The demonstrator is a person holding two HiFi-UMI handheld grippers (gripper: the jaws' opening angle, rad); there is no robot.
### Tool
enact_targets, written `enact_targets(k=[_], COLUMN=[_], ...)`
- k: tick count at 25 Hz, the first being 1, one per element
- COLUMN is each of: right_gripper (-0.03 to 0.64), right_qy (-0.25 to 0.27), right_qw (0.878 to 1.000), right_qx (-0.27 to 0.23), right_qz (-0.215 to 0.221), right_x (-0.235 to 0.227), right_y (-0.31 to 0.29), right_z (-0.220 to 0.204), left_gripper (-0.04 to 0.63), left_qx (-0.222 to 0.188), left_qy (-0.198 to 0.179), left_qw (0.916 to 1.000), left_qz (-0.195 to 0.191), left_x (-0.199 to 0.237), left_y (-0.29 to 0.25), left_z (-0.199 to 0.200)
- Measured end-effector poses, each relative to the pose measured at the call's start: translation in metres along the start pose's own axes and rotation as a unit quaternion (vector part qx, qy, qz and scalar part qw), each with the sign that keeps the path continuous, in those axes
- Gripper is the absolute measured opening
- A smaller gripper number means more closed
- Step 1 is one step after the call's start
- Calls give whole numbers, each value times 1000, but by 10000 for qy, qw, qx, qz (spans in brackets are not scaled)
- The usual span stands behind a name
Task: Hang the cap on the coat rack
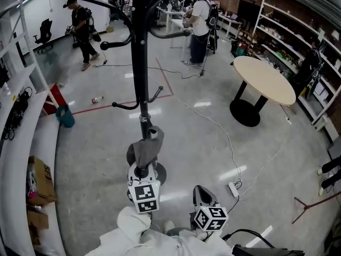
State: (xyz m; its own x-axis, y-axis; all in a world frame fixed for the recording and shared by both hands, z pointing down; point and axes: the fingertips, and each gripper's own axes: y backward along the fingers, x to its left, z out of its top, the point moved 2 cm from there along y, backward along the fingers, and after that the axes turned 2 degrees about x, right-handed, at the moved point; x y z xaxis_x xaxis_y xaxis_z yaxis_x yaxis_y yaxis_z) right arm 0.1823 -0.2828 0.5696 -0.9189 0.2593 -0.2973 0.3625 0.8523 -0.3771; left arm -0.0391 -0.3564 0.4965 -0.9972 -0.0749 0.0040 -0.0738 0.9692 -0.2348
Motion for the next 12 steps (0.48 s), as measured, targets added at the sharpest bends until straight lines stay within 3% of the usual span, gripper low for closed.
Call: enact_targets(k=[12], right_gripper=[11], right_qy=[-110], right_qw=[9997], right_qx=[74], right_qz=[-222], right_x=[-18], right_y=[15], right_z=[-4], left_gripper=[18], left_qx=[18], left_qy=[-93], left_qw=[9996], left_qz=[256], left_x=[0], left_y=[-18], left_z=[-10])
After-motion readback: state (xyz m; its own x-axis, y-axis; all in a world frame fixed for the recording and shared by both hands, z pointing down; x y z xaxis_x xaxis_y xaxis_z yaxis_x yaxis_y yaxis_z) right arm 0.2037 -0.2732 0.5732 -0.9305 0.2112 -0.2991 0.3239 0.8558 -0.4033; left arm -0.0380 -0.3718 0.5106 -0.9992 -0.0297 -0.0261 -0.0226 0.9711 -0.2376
